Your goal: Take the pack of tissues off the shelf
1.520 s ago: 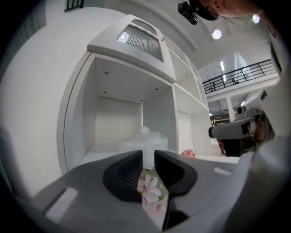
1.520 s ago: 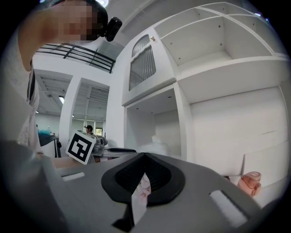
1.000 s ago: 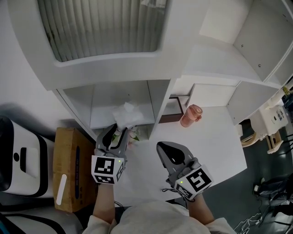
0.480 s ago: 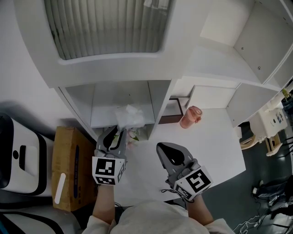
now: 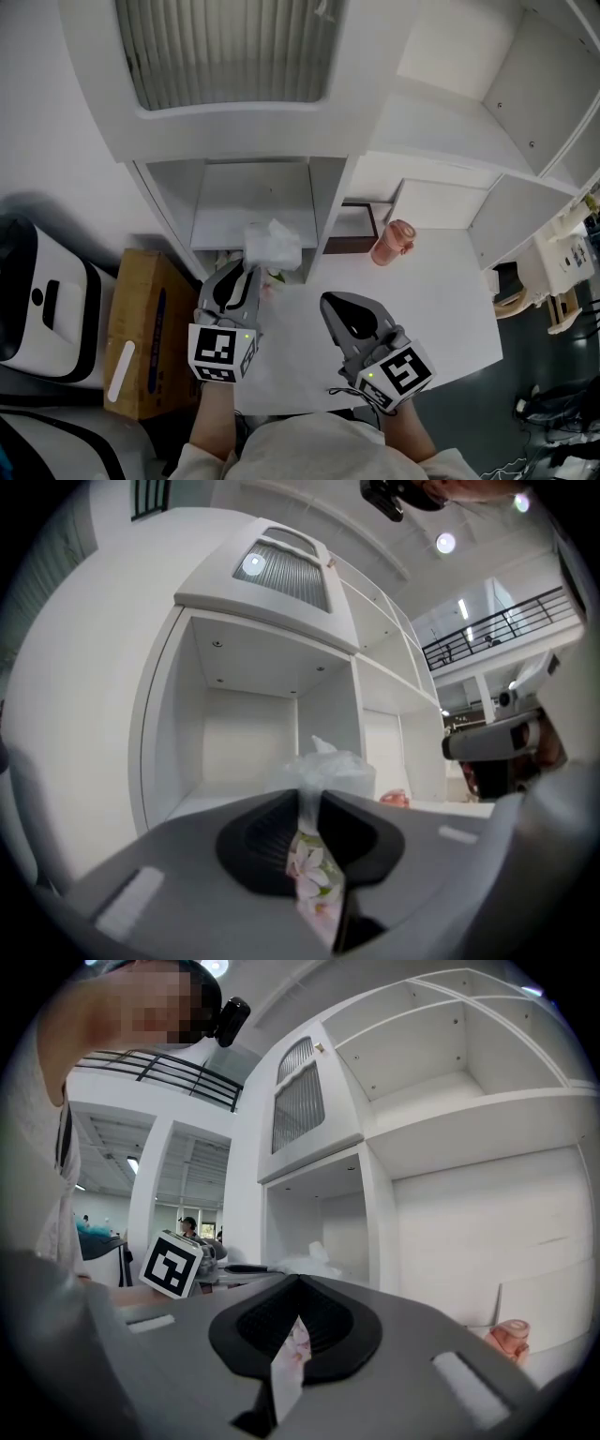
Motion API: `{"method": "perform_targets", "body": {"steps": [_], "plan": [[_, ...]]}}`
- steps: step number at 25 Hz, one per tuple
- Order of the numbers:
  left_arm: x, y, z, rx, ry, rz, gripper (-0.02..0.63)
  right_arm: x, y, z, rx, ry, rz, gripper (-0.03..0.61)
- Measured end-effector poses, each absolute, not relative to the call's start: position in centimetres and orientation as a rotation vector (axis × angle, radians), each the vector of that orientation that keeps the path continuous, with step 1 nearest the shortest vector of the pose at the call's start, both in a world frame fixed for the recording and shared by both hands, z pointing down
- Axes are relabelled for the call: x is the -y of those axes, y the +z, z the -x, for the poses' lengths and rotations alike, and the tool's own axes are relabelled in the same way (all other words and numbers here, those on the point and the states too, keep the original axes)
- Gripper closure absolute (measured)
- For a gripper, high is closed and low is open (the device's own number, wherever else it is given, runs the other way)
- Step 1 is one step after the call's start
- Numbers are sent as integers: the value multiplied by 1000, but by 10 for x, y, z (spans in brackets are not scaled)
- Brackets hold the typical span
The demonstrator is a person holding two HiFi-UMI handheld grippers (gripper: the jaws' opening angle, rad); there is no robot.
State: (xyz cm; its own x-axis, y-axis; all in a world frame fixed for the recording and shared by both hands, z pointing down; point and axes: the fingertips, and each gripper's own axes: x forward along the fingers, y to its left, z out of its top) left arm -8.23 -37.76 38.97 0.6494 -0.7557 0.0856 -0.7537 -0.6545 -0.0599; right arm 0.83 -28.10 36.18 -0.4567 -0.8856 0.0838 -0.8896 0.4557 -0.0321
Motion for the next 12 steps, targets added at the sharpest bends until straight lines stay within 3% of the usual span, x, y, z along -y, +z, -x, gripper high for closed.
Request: {"method": "perform_targets", "body": {"steps": [12], "plan": [[326, 381, 91, -1423, -145, 2775, 555, 257, 354, -1, 2748, 99, -1445, 577]]}}
